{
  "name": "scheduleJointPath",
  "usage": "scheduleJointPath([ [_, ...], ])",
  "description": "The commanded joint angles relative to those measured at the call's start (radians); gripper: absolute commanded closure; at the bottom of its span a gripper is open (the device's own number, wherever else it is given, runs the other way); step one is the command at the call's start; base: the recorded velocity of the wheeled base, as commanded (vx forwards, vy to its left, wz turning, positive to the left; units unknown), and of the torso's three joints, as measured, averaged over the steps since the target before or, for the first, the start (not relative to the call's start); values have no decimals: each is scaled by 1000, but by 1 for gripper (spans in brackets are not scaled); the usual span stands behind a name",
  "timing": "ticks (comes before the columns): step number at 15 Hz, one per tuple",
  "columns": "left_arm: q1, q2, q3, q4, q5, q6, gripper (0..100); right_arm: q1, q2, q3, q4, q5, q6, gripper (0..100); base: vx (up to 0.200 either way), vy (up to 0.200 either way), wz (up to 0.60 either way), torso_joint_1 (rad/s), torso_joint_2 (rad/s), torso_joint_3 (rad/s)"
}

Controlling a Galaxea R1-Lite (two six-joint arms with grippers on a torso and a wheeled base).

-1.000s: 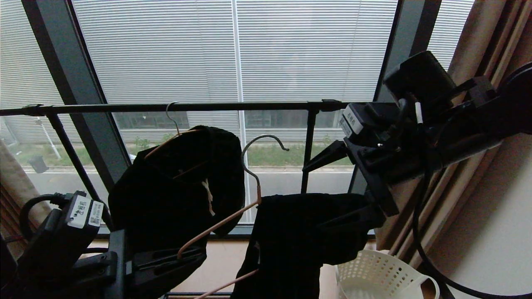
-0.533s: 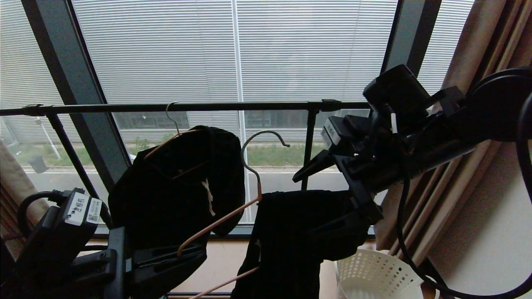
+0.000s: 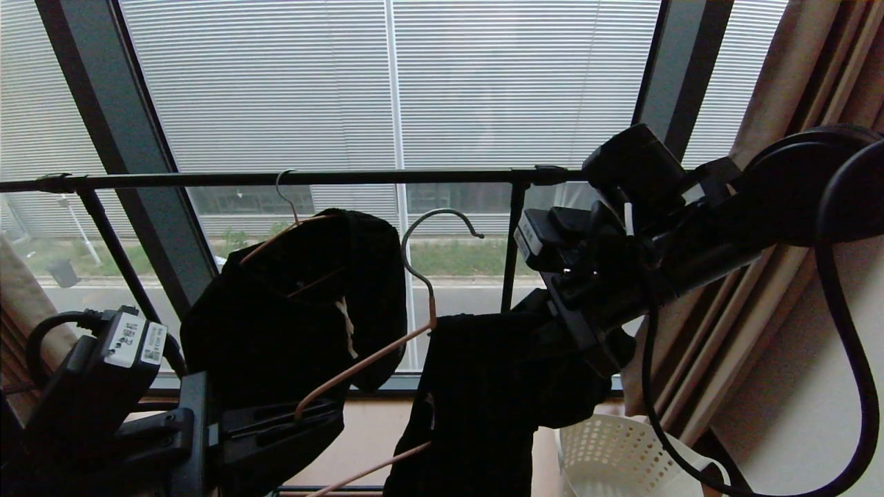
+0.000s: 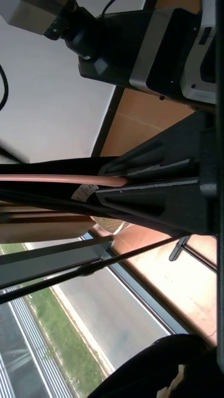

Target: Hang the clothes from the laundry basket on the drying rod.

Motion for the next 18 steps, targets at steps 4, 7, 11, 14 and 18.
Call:
scheduleJointPath([
  [4, 0, 7, -1, 1, 1, 0, 100, 3, -13, 7, 3, 1, 0, 100, 0, 0, 0, 0, 0, 0],
  [7, 0, 7, -2, 1, 1, -5, 100, 3, -21, 10, 6, -1, 0, 100, 0, 0, 0, 0, 0, 0],
  [11, 2, 3, -1, 1, 2, -5, 0, 3, -32, 10, 6, -1, 0, 100, 0, 0, 0, 0, 0, 0],
  [14, 74, -89, 15, 4, 1, -29, 0, -11, -47, 16, 8, 2, 1, 100, 0, 0, 0, 0, 0, 0],
  [18, 155, -192, 24, 7, 1, -169, 0, -36, -53, 16, 6, -6, 21, 100, 0, 0, 0, 0, 0, 0],
])
